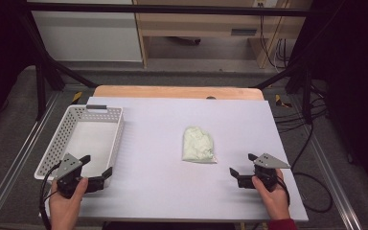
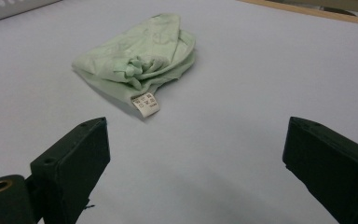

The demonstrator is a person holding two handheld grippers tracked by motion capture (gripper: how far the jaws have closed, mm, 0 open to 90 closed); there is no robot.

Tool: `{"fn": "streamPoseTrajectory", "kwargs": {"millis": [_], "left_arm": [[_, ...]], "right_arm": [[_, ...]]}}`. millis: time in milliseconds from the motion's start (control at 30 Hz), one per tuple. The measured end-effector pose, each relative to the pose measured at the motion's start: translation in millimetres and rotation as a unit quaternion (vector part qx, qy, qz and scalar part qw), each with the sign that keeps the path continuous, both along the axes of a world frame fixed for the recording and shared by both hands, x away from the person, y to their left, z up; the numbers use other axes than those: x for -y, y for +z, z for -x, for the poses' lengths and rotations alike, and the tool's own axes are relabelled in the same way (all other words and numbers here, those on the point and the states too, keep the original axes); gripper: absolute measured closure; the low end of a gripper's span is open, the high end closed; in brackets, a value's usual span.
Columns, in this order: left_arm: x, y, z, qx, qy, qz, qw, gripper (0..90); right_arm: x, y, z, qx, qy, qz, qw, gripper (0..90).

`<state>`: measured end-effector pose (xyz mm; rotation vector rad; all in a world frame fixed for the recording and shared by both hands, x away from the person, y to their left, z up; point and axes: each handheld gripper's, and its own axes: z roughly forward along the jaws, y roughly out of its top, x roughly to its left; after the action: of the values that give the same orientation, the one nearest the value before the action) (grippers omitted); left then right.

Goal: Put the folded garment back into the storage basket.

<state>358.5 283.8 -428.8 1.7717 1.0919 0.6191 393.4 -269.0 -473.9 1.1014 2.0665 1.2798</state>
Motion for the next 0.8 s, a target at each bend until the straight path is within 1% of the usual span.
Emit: {"fn": "streamPoseTrajectory", "kwargs": {"millis": [133, 233, 400, 467, 533, 633, 667, 800], "left_arm": [[0.0, 0.7, 0.4, 0.001, 0.0, 0.003, 1.0, 5.3], [1.8, 1.7, 1.1, 0.0, 0.001, -0.002, 1.0, 5.2], [6.5, 5.1, 2.6, 0.005, -0.007, -0.005, 1.0, 5.0], [10.9, 6.4, 3.3, 0.013, -0.01, -0.012, 0.9998, 4.7], [14.1, 6.1, 3.3, 0.018, -0.013, -0.01, 0.9997, 4.8], [18.1, 6.4, 2.8, 0.02, -0.015, -0.014, 0.9996, 4.9], [22.1, 7.6, 3.4, 0.022, -0.013, -0.021, 0.9994, 4.9], [31.4, 12.7, 5.0, 0.027, -0.02, -0.021, 0.9992, 5.1]], "right_arm": [[-0.2, 0.1, 0.3, 0.001, 0.001, 0.001, 1.0, 7.7], [-0.4, -0.1, 0.1, 0.0, 0.0, 0.0, 1.0, 7.7], [-1.4, -0.2, 0.3, 0.0, 0.0, 0.003, 1.0, 7.7], [-1.4, 0.1, 0.1, 0.002, -0.001, 0.003, 1.0, 7.7], [-1.7, 0.7, 0.2, 0.003, 0.0, 0.001, 1.0, 7.7], [-2.4, 0.2, -0.1, 0.004, 0.002, 0.005, 1.0, 7.5], [-2.7, 0.1, 0.0, 0.004, 0.003, 0.005, 1.0, 7.5], [-2.8, 0.1, 0.2, 0.005, 0.005, 0.006, 1.0, 7.4]]}}
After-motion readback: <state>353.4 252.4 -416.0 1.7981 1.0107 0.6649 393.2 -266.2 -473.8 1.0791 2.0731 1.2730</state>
